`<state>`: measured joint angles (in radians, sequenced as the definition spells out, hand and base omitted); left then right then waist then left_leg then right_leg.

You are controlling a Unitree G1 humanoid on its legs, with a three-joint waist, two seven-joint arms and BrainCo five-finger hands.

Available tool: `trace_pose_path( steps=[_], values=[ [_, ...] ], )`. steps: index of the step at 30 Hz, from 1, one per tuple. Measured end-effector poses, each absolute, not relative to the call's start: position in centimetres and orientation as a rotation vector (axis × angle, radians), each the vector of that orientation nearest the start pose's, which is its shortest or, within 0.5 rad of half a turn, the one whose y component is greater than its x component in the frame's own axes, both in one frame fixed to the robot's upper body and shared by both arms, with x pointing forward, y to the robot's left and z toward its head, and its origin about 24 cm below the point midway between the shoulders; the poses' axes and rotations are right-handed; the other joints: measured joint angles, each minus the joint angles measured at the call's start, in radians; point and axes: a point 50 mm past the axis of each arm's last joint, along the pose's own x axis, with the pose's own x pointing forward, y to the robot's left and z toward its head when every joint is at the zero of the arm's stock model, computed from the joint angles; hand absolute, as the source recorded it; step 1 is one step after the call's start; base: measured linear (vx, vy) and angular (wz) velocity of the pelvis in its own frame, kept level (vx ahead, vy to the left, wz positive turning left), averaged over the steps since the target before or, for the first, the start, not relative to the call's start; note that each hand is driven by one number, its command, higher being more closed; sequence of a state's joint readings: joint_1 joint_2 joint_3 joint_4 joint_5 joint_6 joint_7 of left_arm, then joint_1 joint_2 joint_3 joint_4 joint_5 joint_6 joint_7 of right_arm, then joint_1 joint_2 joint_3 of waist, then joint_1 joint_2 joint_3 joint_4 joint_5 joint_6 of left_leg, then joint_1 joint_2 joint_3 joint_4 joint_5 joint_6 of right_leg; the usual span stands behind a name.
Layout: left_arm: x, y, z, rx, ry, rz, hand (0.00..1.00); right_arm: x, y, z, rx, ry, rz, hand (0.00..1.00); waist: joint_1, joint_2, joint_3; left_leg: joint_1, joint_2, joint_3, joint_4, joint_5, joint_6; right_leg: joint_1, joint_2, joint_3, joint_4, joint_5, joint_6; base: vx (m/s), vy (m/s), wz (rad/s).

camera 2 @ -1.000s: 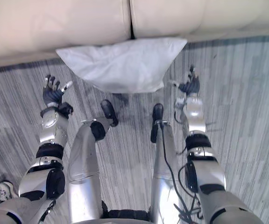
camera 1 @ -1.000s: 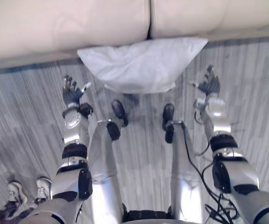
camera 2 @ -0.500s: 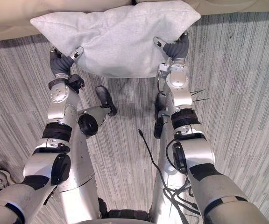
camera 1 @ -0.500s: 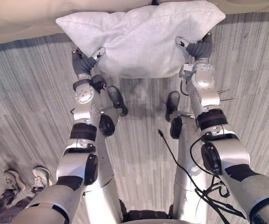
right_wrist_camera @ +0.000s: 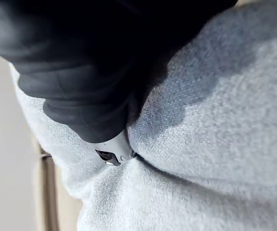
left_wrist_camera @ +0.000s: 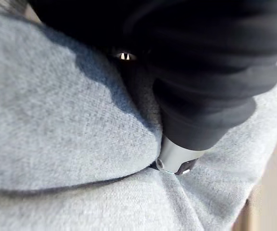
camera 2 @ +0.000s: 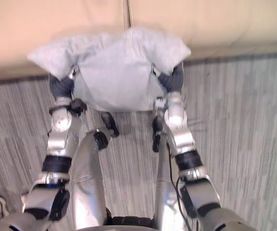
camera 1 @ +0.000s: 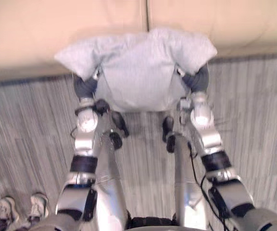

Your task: Pick up cushions and gather them together orderly.

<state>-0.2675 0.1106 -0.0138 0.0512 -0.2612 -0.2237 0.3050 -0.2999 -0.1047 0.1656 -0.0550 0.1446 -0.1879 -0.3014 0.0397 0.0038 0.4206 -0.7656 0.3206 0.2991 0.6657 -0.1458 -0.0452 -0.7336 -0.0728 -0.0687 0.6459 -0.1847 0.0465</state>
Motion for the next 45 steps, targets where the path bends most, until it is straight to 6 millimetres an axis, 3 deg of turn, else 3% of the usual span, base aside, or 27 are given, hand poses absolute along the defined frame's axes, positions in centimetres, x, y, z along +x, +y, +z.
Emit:
trace_pose_path(
  steps=[4, 7, 12, 18, 21, 22, 23, 24, 25, 26, 27, 28, 29, 30, 31, 32, 33, 35, 36, 38, 39, 41, 45],
  values=[
    [27.0, 16.6, 8.4, -0.220, -0.282, 0.220, 1.00, 26.5, -12.3, 12.1, 0.096, -0.430, 0.004, 1.00, -0.001, -0.004, -0.089, 0.164, -0.029, 0.010, -0.098, 0.001, -0.001, 0.188, -0.005, -0.017, -0.137, 0.017, 0.008, 0.27, 0.054, 0.11],
    [25.1, 17.1, 5.8, -0.205, -0.187, 0.226, 1.00, 25.6, -12.2, 10.1, 0.059, -0.358, 0.047, 1.00, -0.009, -0.008, -0.163, 0.294, -0.087, 0.010, -0.227, 0.020, -0.014, 0.320, -0.025, -0.023, -0.261, 0.034, 0.025, 0.23, 0.035, 0.16],
    [23.6, 17.3, 4.1, -0.161, -0.122, 0.186, 1.00, 25.4, -12.9, 7.7, 0.001, -0.261, 0.079, 1.00, -0.023, -0.010, -0.200, 0.435, -0.129, 0.008, -0.339, 0.031, -0.014, 0.485, -0.028, -0.036, -0.409, 0.075, 0.033, 0.15, 0.022, 0.08],
    [22.7, 17.5, 3.3, -0.141, -0.084, 0.176, 1.00, 25.3, -12.7, 7.6, -0.005, -0.257, 0.113, 1.00, -0.026, -0.014, -0.229, 0.512, -0.130, 0.030, -0.387, 0.029, -0.016, 0.540, -0.014, 0.024, -0.488, 0.154, 0.045, 0.07, 0.036, -0.32],
    [22.3, 17.3, 3.1, -0.141, -0.074, 0.165, 1.00, 25.4, -12.8, 7.5, -0.003, -0.249, 0.117, 1.00, -0.025, -0.010, -0.228, 0.518, -0.109, 0.024, -0.352, -0.042, -0.015, 0.462, 0.004, 0.056, -0.334, 0.156, 0.047, 0.00, 0.101, -0.43],
    [22.2, 17.4, 2.8, -0.136, -0.061, 0.162, 1.00, 25.4, -12.8, 7.2, -0.004, -0.235, 0.116, 1.00, -0.030, -0.011, -0.225, 0.530, -0.098, 0.027, -0.330, -0.070, -0.016, 0.386, 0.007, 0.072, -0.155, 0.158, 0.051, -0.02, 0.080, -0.14],
    [21.9, 17.3, 2.6, -0.130, -0.043, 0.154, 1.00, 25.4, -12.9, 6.8, -0.007, -0.218, 0.113, 1.00, -0.037, -0.017, -0.222, 0.555, -0.107, 0.026, -0.309, -0.094, -0.014, 0.320, 0.001, 0.094, 0.024, 0.187, 0.082, 0.00, 0.071, 0.01],
    [21.8, 17.3, 2.4, -0.128, -0.034, 0.154, 1.00, 25.5, -12.9, 6.7, -0.007, -0.214, 0.113, 1.00, -0.039, -0.017, -0.221, 0.571, -0.113, 0.024, -0.303, -0.105, -0.007, 0.293, -0.003, 0.105, 0.095, 0.215, 0.088, 0.05, 0.035, 0.22],
    [21.5, 17.4, 2.1, -0.125, -0.021, 0.159, 1.00, 25.4, -12.8, 6.5, -0.008, -0.206, 0.118, 1.00, -0.050, -0.006, -0.214, 0.596, -0.115, 0.019, -0.300, -0.123, 0.009, 0.269, -0.012, 0.097, 0.164, 0.228, 0.054, 0.10, 0.023, 0.26],
    [21.3, 17.6, 1.9, -0.119, -0.013, 0.165, 1.00, 25.4, -12.5, 6.2, -0.008, -0.195, 0.131, 1.00, -0.055, 0.009, -0.207, 0.622, -0.116, 0.011, -0.303, -0.134, 0.016, 0.269, -0.019, 0.072, 0.163, 0.155, 0.024, 0.16, -0.005, 0.27],
    [21.3, 17.8, 2.1, -0.107, -0.019, 0.169, 1.00, 25.4, -12.2, 5.9, -0.001, -0.184, 0.142, 1.00, -0.050, 0.008, -0.209, 0.634, -0.120, 0.008, -0.322, -0.135, 0.018, 0.262, -0.018, 0.033, 0.075, 0.098, 0.014, 0.17, -0.029, 0.20],
    [21.4, 18.0, 2.2, -0.101, -0.025, 0.172, 1.00, 25.4, -12.1, 5.9, 0.008, -0.180, 0.149, 1.00, -0.050, 0.007, -0.209, 0.635, -0.122, 0.002, -0.332, -0.135, 0.018, 0.260, -0.016, 0.017, 0.004, 0.090, 0.015, 0.21, -0.068, 0.23],
    [21.4, 18.3, 2.3, -0.087, -0.031, 0.174, 1.00, 25.3, -12.0, 5.7, 0.011, -0.172, 0.170, 1.00, -0.053, 0.004, -0.211, 0.636, -0.129, -0.011, -0.359, -0.135, 0.016, 0.261, 0.005, 0.015, -0.204, 0.106, 0.019, 0.28, -0.108, 0.37],
    [21.4, 18.4, 2.4, -0.080, -0.033, 0.172, 1.00, 25.2, -12.0, 5.6, 0.006, -0.168, 0.178, 1.00, -0.061, -0.006, -0.216, 0.638, -0.135, -0.028, -0.368, -0.131, -0.005, 0.269, 0.020, 0.024, -0.359, 0.167, 0.024, 0.31, -0.128, 0.48],
    [21.4, 18.5, 2.4, -0.078, -0.032, 0.170, 1.00, 25.2, -12.0, 5.5, 0.008, -0.163, 0.180, 1.00, -0.068, -0.007, -0.217, 0.639, -0.144, -0.037, -0.366, -0.140, -0.020, 0.279, 0.024, 0.028, -0.415, 0.194, 0.018, 0.38, -0.193, 0.87],
    [21.4, 18.2, 2.3, -0.079, -0.024, 0.161, 1.00, 24.7, -12.5, 4.9, 0.005, -0.138, 0.176, 1.00, -0.094, -0.016, -0.222, 0.645, -0.165, -0.075, -0.341, -0.170, -0.059, 0.289, 0.010, 0.039, -0.438, 0.237, -0.014, 0.43, -0.252, 0.85],
    [21.2, 17.6, 1.9, -0.111, -0.008, 0.164, 1.00, 24.5, -13.0, 4.4, -0.009, -0.115, 0.175, 1.00, -0.098, 0.030, -0.218, 0.655, -0.131, -0.103, -0.313, -0.178, -0.083, 0.291, 0.032, 0.019, -0.388, 0.232, -0.032, 0.46, -0.233, 0.72],
    [21.1, 17.2, 1.8, -0.133, -0.007, 0.170, 1.00, 24.3, -13.1, 4.2, -0.003, -0.096, 0.173, 1.00, -0.089, 0.052, -0.226, 0.595, -0.084, -0.131, -0.177, -0.154, -0.097, 0.294, 0.068, -0.001, -0.358, 0.197, -0.059, 0.52, -0.206, 0.02],
    [21.5, 17.1, 2.0, -0.140, -0.017, 0.164, 1.00, 24.4, -13.2, 4.2, -0.009, -0.095, 0.170, 1.00, -0.075, 0.053, -0.226, 0.484, -0.040, -0.175, 0.055, -0.078, -0.065, 0.310, 0.096, -0.013, -0.349, 0.173, -0.083, 0.46, -0.195, -0.14],
    [21.6, 16.7, 1.4, -0.145, 0.008, 0.142, 1.00, 24.4, -13.9, 4.2, -0.021, -0.094, 0.151, 1.00, -0.065, 0.052, -0.224, 0.408, -0.013, -0.187, 0.268, -0.058, -0.058, 0.375, 0.108, -0.015, -0.361, 0.157, -0.107, 0.44, -0.139, -0.13],
    [21.6, 16.5, 1.1, -0.149, 0.018, 0.135, 1.00, 24.4, -14.1, 4.2, -0.023, -0.093, 0.145, 1.00, -0.067, 0.052, -0.224, 0.403, -0.015, -0.179, 0.292, -0.060, -0.056, 0.400, 0.107, -0.014, -0.368, 0.154, -0.111, 0.48, -0.082, -0.11],
    [21.6, 16.0, 0.7, -0.156, 0.039, 0.097, 1.00, 24.4, -14.7, 4.6, -0.019, -0.113, 0.120, 1.00, -0.070, 0.049, -0.224, 0.397, -0.042, -0.145, 0.279, -0.072, -0.036, 0.480, 0.086, -0.006, -0.394, 0.140, -0.125, 0.30, 0.019, -0.03],
    [22.4, 15.5, 1.2, -0.158, 0.018, 0.059, 1.00, 24.6, -15.3, 5.7, -0.018, -0.172, 0.095, 1.00, -0.064, 0.049, -0.225, 0.375, -0.098, -0.099, -0.016, -0.082, -0.023, 0.531, 0.028, 0.008, -0.425, 0.132, -0.118, 0.25, 0.136, -0.10]
  ],
)
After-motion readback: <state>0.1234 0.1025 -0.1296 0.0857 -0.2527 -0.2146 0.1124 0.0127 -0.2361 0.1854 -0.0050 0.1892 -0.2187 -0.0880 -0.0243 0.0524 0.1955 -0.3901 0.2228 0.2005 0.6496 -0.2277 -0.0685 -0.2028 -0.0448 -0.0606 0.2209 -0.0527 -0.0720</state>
